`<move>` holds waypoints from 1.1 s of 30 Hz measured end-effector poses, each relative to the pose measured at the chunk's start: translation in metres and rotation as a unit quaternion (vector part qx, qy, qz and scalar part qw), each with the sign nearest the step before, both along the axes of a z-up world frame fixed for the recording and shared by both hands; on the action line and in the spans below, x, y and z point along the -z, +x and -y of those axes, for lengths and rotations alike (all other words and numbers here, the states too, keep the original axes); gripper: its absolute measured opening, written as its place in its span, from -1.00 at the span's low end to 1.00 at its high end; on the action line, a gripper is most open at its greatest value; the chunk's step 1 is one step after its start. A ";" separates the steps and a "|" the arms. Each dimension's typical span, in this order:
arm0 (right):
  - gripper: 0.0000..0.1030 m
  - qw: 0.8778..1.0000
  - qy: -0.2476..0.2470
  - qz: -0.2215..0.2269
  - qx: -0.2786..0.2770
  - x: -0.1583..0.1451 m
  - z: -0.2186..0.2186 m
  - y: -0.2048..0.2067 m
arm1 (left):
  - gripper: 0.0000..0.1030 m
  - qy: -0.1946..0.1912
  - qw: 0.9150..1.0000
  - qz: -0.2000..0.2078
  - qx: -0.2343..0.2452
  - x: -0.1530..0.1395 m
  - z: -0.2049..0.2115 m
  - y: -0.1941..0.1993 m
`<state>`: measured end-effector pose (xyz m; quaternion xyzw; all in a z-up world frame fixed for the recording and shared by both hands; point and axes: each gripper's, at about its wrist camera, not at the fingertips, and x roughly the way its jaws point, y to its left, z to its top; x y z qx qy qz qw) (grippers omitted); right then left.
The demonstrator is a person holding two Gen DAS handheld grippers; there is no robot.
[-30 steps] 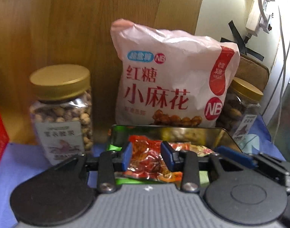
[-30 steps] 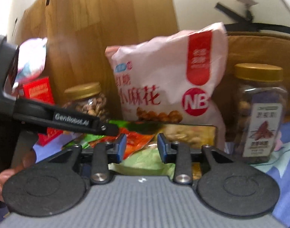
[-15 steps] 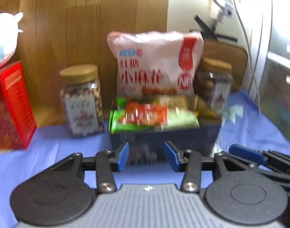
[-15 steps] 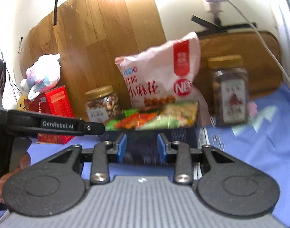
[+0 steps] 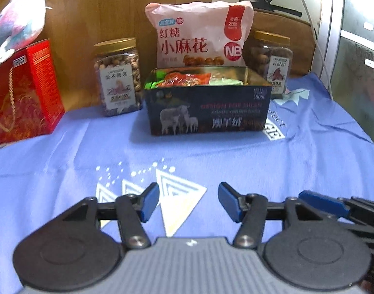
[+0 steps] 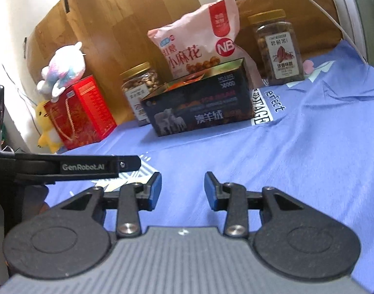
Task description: Organize snacks
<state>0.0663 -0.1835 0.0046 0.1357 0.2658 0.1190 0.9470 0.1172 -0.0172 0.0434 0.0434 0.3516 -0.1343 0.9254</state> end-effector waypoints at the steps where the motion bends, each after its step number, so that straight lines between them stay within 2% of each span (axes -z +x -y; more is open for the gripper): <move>1: -0.17 1.000 0.001 0.000 -0.002 0.000 -0.001 -0.003 | 0.09 0.001 1.000 -0.001 -0.002 0.001 -0.001 -0.003; 7: -0.16 1.000 0.004 0.003 -0.007 -0.002 -0.007 -0.020 | 0.21 0.006 1.000 0.001 -0.017 0.004 -0.011 -0.023; 8: -0.15 1.000 0.004 0.004 -0.008 -0.003 -0.008 -0.022 | 0.32 0.006 1.000 0.003 -0.020 0.004 -0.012 -0.026; 9: -0.15 1.000 0.004 0.005 -0.009 -0.004 -0.010 -0.024 | 0.52 0.008 1.000 0.007 -0.023 0.004 -0.014 -0.029; 11: -0.13 1.000 0.003 0.008 -0.010 -0.005 -0.012 -0.028 | 0.65 0.013 0.999 0.018 -0.027 0.003 -0.015 -0.035; 13: -0.06 1.000 0.005 0.011 -0.010 -0.007 -0.013 -0.032 | 0.65 0.019 0.999 0.024 -0.028 0.002 -0.016 -0.041; 19: -0.05 1.000 0.007 0.016 -0.007 -0.010 -0.016 -0.039 | 0.67 0.019 0.999 0.025 -0.031 0.003 -0.020 -0.051; 25: -0.04 1.000 0.016 0.020 -0.001 -0.012 -0.015 -0.045 | 0.99 0.025 0.998 0.037 -0.033 0.002 -0.020 -0.061; 33: 0.16 0.999 0.032 0.021 0.015 -0.013 -0.010 -0.052 | 0.99 0.039 0.998 0.020 -0.037 0.007 -0.018 -0.066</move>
